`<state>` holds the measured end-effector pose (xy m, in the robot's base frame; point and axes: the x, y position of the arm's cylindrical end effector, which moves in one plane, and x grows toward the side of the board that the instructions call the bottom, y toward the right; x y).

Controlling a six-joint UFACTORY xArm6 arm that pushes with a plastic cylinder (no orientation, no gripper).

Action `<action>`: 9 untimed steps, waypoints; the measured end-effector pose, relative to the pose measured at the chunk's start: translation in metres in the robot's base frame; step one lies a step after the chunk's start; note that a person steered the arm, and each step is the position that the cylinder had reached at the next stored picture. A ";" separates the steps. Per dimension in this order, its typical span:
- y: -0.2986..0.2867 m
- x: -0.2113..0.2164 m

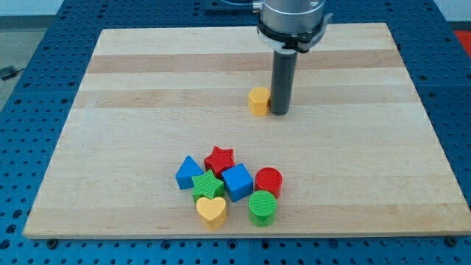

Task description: Push the red star into the group of the blocks

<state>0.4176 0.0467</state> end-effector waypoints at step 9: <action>-0.103 0.085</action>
<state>0.5027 -0.0560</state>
